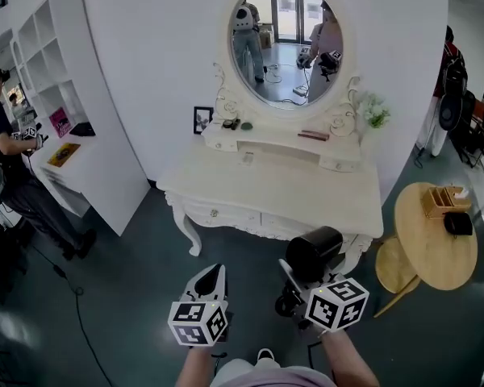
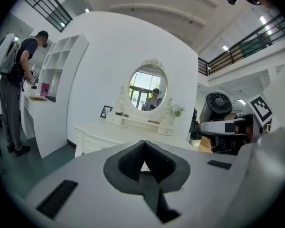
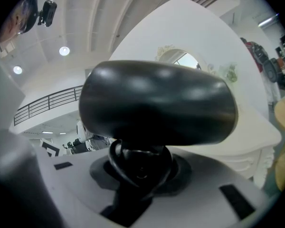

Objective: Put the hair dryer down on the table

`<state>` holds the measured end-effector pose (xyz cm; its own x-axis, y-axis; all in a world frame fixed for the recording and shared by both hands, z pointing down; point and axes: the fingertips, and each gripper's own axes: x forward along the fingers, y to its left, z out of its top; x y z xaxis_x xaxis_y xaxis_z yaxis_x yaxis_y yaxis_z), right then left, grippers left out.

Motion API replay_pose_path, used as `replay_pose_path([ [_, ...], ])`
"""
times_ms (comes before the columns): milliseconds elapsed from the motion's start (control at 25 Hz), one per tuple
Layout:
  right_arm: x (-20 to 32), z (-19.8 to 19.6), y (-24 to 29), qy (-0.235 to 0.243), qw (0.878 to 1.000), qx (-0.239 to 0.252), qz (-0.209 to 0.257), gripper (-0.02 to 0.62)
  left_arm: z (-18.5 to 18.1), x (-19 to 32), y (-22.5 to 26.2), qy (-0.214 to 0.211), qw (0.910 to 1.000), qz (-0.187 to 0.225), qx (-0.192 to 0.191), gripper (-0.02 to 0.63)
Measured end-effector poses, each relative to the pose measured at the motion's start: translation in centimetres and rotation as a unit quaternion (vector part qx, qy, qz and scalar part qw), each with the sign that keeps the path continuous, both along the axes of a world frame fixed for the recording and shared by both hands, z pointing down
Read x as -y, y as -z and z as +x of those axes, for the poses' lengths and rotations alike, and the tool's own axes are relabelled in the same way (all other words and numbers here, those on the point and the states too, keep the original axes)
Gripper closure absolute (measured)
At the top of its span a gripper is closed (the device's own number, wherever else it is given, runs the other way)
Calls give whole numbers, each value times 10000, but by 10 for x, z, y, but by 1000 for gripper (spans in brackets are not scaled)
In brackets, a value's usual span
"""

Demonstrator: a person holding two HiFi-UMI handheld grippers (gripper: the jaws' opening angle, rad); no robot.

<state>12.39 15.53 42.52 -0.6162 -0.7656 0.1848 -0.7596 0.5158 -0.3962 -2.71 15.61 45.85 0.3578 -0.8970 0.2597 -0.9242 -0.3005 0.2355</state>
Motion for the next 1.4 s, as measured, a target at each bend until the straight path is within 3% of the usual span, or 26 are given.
replay_pose_path([
  [680,88,21,-8,-180,9998,-60,-42,472,5,75,-12,-10,9998,-124,143,606],
  [1400,280,-22,-24,-580,9972,-329,-334,472,-35,274,-15,-455,9989,-103,-33,606],
])
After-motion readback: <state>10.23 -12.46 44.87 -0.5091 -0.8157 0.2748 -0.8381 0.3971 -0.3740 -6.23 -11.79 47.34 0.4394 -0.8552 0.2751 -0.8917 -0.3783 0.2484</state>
